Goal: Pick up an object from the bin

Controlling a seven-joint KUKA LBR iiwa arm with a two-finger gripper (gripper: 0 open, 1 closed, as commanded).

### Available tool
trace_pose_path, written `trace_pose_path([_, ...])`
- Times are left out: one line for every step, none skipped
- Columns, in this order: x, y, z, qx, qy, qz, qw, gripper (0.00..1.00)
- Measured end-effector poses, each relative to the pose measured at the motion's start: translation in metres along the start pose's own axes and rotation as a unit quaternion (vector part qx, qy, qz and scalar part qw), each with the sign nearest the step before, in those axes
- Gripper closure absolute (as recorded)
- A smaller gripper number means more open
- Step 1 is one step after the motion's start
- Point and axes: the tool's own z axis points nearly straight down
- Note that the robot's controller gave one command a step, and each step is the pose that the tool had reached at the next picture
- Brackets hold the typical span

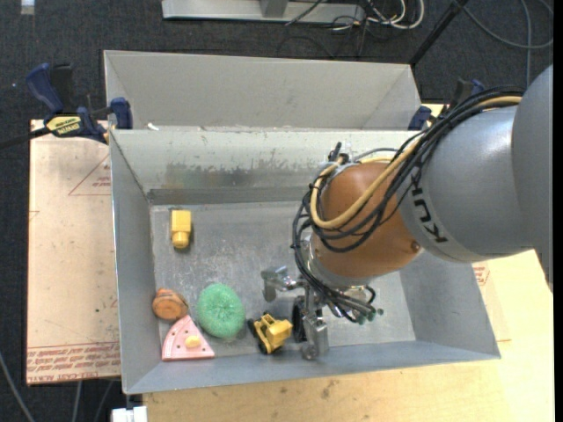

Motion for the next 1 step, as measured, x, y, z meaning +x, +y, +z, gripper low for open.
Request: trace_pose_path([-0.0068,0.0138,0.0301,0.001,-0.0044,0.081,0.9967,0.0])
